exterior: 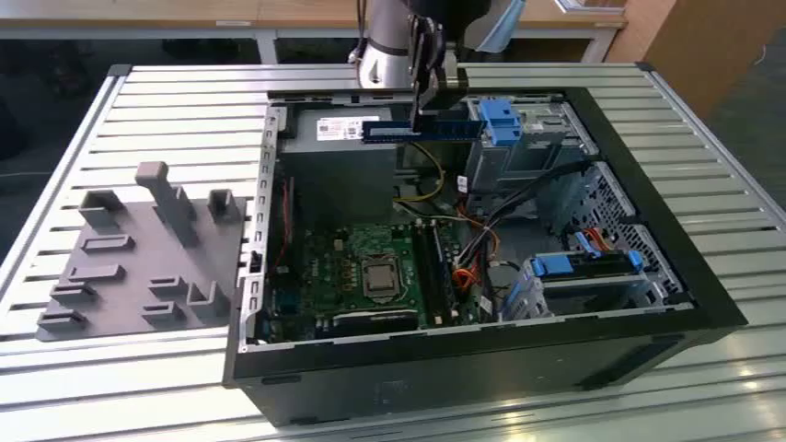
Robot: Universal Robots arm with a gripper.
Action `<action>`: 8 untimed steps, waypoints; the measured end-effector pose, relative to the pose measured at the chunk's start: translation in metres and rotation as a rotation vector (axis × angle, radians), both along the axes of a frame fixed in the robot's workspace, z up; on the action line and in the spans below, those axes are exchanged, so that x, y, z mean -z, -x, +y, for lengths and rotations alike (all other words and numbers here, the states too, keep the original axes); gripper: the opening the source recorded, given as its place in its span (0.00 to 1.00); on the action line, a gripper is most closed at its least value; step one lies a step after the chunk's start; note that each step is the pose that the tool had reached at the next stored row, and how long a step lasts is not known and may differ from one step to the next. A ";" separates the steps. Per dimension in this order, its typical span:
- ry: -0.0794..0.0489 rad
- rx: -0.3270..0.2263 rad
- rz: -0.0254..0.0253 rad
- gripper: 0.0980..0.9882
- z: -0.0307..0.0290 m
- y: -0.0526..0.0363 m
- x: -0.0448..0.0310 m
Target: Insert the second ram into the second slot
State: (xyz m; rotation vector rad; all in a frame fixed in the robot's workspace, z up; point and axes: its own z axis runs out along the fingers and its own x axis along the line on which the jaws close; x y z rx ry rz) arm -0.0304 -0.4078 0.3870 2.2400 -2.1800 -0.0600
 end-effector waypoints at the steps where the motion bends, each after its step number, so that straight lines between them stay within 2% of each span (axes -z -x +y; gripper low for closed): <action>1: 0.000 0.000 0.0000 0.03 0.0000 0.0000 0.0000; 8: 0.000 0.000 0.0000 0.03 -0.0016 0.0000 0.0000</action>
